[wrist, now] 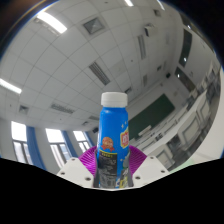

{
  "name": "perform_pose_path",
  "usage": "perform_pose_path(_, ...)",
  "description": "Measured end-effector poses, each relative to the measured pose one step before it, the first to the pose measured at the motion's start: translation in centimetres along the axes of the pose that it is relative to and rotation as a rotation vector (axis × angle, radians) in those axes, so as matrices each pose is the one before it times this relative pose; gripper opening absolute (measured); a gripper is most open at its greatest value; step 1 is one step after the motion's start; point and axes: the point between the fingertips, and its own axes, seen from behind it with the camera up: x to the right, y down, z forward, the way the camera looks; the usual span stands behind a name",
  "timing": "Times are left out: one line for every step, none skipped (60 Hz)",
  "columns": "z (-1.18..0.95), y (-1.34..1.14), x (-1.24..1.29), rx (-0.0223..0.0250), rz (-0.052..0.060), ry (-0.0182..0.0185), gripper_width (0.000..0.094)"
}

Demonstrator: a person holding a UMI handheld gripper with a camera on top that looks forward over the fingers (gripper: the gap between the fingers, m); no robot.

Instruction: Pour water

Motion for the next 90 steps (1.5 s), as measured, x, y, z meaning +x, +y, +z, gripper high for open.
perform_pose_path(-0.567, -1.312, 0.591, 0.01601, -0.0644, 0.01945, 0.0385)
perform_pose_path(0.109, -0.711, 0.849, 0.01887, -0.0776, 0.00533, 0.0384)
perform_pose_path(-1.098, -1.484, 0.867, -0.00127, -0.0433, 0.03761, 0.0383)
perform_pose_path(-0.376, -0.724, 1.040, 0.00190, -0.0550, 0.02170, 0.0384)
perform_pose_path(-0.368, -0.502, 1.174, -0.00289, -0.0525, 0.02269, 0.0384)
perform_pose_path(-0.606, 0.276, 1.955, -0.00593, -0.0464, 0.02518, 0.0383)
perform_pose_path(-0.456, -0.048, 1.406, -0.00947, -0.0445, 0.02731, 0.0384)
perform_pose_path(-0.515, 0.602, 1.827, -0.02007, -0.0320, 0.03537, 0.0383)
perform_pose_path(0.404, 0.934, 1.151, -0.00439, -0.0469, 0.01876, 0.0383)
perform_pose_path(0.094, 0.582, 1.399, -0.01310, -0.0428, 0.01840, 0.0383)
perform_pose_path(-1.482, 0.173, 1.521, -0.03238, -0.0290, 0.02671, 0.0383)
perform_pose_path(-0.311, 0.948, 1.349, -0.02116, -0.0318, 0.02201, 0.0383)
perform_pose_path(-0.291, 1.113, 1.278, -0.02405, -0.0272, 0.02018, 0.0383)
perform_pose_path(1.000, 1.623, 1.018, -0.01368, -0.0270, 0.01548, 0.0382)
perform_pose_path(-0.262, 1.332, 1.044, -0.02921, -0.0183, 0.01312, 0.0383)
perform_pose_path(-0.659, 1.544, 1.412, -0.04183, -0.0118, 0.00986, 0.0382)
perform_pose_path(-0.271, 1.373, 0.708, -0.02720, -0.0148, 0.00193, 0.0382)
perform_pose_path(-0.260, 1.262, 0.656, -0.02262, -0.0156, 0.00076, 0.0383)
perform_pose_path(-0.239, 1.194, 0.670, -0.01852, -0.0150, 0.00246, 0.0384)
perform_pose_path(0.322, 1.292, 0.439, -0.00474, -0.0157, 0.00598, 0.0384)
perform_pose_path(-0.565, 1.032, 0.315, -0.02660, -0.0099, 0.00206, 0.0383)
perform_pose_path(-0.227, 0.896, 0.621, -0.01896, -0.0051, 0.00283, 0.0383)
perform_pose_path(-0.247, 0.825, 0.569, -0.01807, -0.0020, 0.00318, 0.0384)
perform_pose_path(-0.288, 0.718, 0.574, -0.01482, 0.0013, 0.00314, 0.0383)
perform_pose_path(-0.297, 0.516, 0.514, -0.01028, 0.0016, 0.00131, 0.0385)
perform_pose_path(-0.308, 0.409, 0.467, -0.00729, -0.0004, -0.00110, 0.0384)
perform_pose_path(-0.441, 0.402, 0.467, -0.00566, -0.0025, -0.00079, 0.0384)
perform_pose_path(-0.366, 0.295, 0.515, -0.00611, -0.0019, 0.00162, 0.0383)
perform_pose_path(-0.368, 0.335, 0.588, -0.00823, -0.0006, 0.00250, 0.0384)
perform_pose_path(-0.093, 0.403, 0.777, -0.00105, 0.0018, 0.00275, 0.0384)
perform_pose_path(0.481, 0.831, 0.435, -0.01266, -0.0008, 0.00010, 0.0383)
perform_pose_path(0.790, 0.860, -1.025, -0.01692, -0.0067, -0.00359, 0.0383)
perform_pose_path(-0.279, 0.441, 0.147, -0.00971, -0.0026, -0.00347, 0.0383)
perform_pose_path(-0.348, 0.408, 0.344, -0.00835, -0.0041, -0.00262, 0.0383)
perform_pose_path(-0.351, 0.402, 0.374, -0.01042, -0.0068, -0.00144, 0.0383)
perform_pose_path(-0.458, 0.470, 0.454, -0.01293, -0.0108, 0.00028, 0.0394)
perform_pose_path(-0.439, -0.714, 0.332, 0.02849, -0.0007, -0.00304, 0.0386)
perform_pose_path(-0.350, -0.071, 0.259, 0.00430, -0.0011, -0.00520, 0.0385)
perform_pose_path(-0.988, 0.295, 0.945, -0.00285, -0.0052, 0.00458, 0.0386)
perform_pose_path(-0.491, -0.142, 0.338, 0.00489, 0.0052, -0.00179, 0.0387)
perform_pose_path(-0.494, 0.047, 0.217, -0.00404, 0.0102, -0.00735, 0.0390)
perform_pose_path(1.525, -0.005, -0.988, -0.00204, 0.0054, 0.00159, 0.0394)
perform_pose_path(-0.450, 0.048, 0.470, -0.00479, 0.0029, 0.00147, 0.0405)
perform_pose_path(-0.002, -0.053, 0.085, -0.00214, 0.0072, -0.00201, 0.0415)
perform_pose_path(-0.291, -0.120, 0.192, -0.00206, 0.0076, -0.00319, 0.0456)
perform_pose_path(-0.274, -0.059, 0.279, -0.00220, 0.0053, -0.00120, 0.0490)
perform_pose_path(-0.257, -0.094, 0.230, -0.00087, 0.0034, -0.00267, 0.0523)
perform_pose_path(-0.329, -0.059, 0.178, -0.00245, 0.0006, -0.00505, 0.0554)
perform_pose_path(-0.116, 0.149, 0.175, -0.00356, -0.0018, -0.00653, 0.0587)
perform_pose_path(-0.342, 0.103, 0.196, -0.00976, -0.0019, -0.00680, 0.0615)
perform_pose_path(-2.160, 0.243, 0.883, -0.01613, 0.0021, -0.00515, 0.0669)
perform_pose_path(1.245, 0.317, -1.053, -0.02048, -0.0009, -0.00794, 0.0741)
perform_pose_path(-0.516, 0.357, 0.171, -0.01849, 0.0016, -0.00952, 0.0813)
perform_pose_path(-0.292, 0.194, 0.111, -0.01518, 0.0041, -0.00717, 0.0867)
perform_pose_path(-0.421, 0.114, 0.023, -0.00614, 0.0068, -0.00705, 0.0855)
perform_pose_path(-0.535, 0.072, 0.090, -0.00219, 0.0074, -0.00734, 0.0843)
perform_pose_path(-0.503, 0.028, 0.119, 0.00236, 0.0069, -0.00479, 0.0839)
perform_pose_path(-0.672, -0.007, 0.126, 0.00229, 0.0060, -0.00466, 0.0843)
perform_pose_path(-0.695, 0.018, 0.145, 0.00121, 0.0033, -0.00540, 0.0846)
perform_pose_path(-2.042, -0.068, 0.715, 0.00164, 0.0041, -0.00548, 0.0844)
perform_pose_path(0.485, 0.013, -0.818, -0.00066, -0.0016, -0.00426, 0.0842)
perform_pose_path(-0.828, 0.008, 0.172, -0.00065, -0.0025, -0.00519, 0.0845)
perform_pose_path(-0.895, 0.005, 0.100, -0.00106, -0.0028, -0.00349, 0.0846)
perform_pose_path(-0.985, -0.024, 0.163, -0.00050, -0.0037, -0.00269, 0.0845)
perform_pose_path(-0.994, -0.061, 0.101, 0.00072, -0.0041, -0.00208, 0.0846)
perform_pose_path(-1.086, -0.028, 0.083, 0.00064, -0.0058, -0.00155, 0.0847)
perform_pose_path(-0.858, 0.234, 0.136, 0.00158, -0.0055, -0.00132, 0.0845)
perform_pose_path(-0.630, -0.032, -0.326, 0.00064, -0.0086, -0.00116, 0.0846)
perform_pose_path(-1.034, -0.101, -0.102, 0.00199, -0.0110, -0.00295, 0.0845)
perform_pose_path(-1.126, -0.153, -0.171, 0.00503, -0.0110, -0.00549, 0.0846)
perform_pose_path(-1.094, -0.143, -0.260, 0.00590, -0.0104, -0.00715, 0.0847)
perform_pose_path(-1.140, -0.138, -0.259, 0.00679, -0.0089, -0.00733, 0.0846)
perform_pose_path(-0.869, -0.124, -0.034, 0.00702, -0.0038, -0.00811, 0.0847)
perform_pose_path(-1.161, 0.085, -0.414, 0.00603, -0.0007, -0.00716, 0.0847)
perform_pose_path(-0.937, -0.071, -0.292, 0.00555, 0.0009, -0.00522, 0.0844)
perform_pose_path(-0.910, -0.047, -0.277, 0.00370, 0.0026, -0.00515, 0.0844)
perform_pose_path(-0.889, -0.067, -0.277, 0.00313, 0.0037, -0.00572, 0.0844)
perform_pose_path(-0.850, -0.025, -0.304, 0.00385, 0.0051, -0.00645, 0.0843)
perform_pose_path(-0.764, -0.003, -0.333, 0.00406, 0.0068, -0.00604, 0.0842)
perform_pose_path(-0.700, 0.078, -0.379, 0.00256, 0.0076, -0.00570, 0.0843)
perform_pose_path(-0.606, 0.164, -0.383, 0.00089, 0.0083, -0.00587, 0.0842)
perform_pose_path(-1.022, 0.158, -0.100, 0.00002, 0.0075, -0.00810, 0.0842)
perform_pose_path(-0.665, 0.486, -0.450, -0.00278, 0.0073, -0.00621, 0.0843)
perform_pose_path(-0.564, 0.292, -0.412, -0.00239, 0.0058, -0.00735, 0.0841)
perform_pose_path(-0.505, 0.354, -0.375, -0.00247, 0.0053, -0.00788, 0.0842)
perform_pose_path(-0.474, 0.346, -0.383, -0.00168, 0.0048, -0.00772, 0.0842)
perform_pose_path(-0.408, 0.295, -0.338, -0.00084, 0.0050, -0.00680, 0.0843)
perform_pose_path(-0.342, 0.178, -0.237, 0.00092, 0.0065, -0.00529, 0.0845)
perform_pose_path(-0.291, 0.195, -0.177, 0.00169, 0.0075, -0.00380, 0.0846)
perform_pose_path(-0.323, 0.067, -0.053, 0.00077, 0.0062, -0.00477, 0.0848)
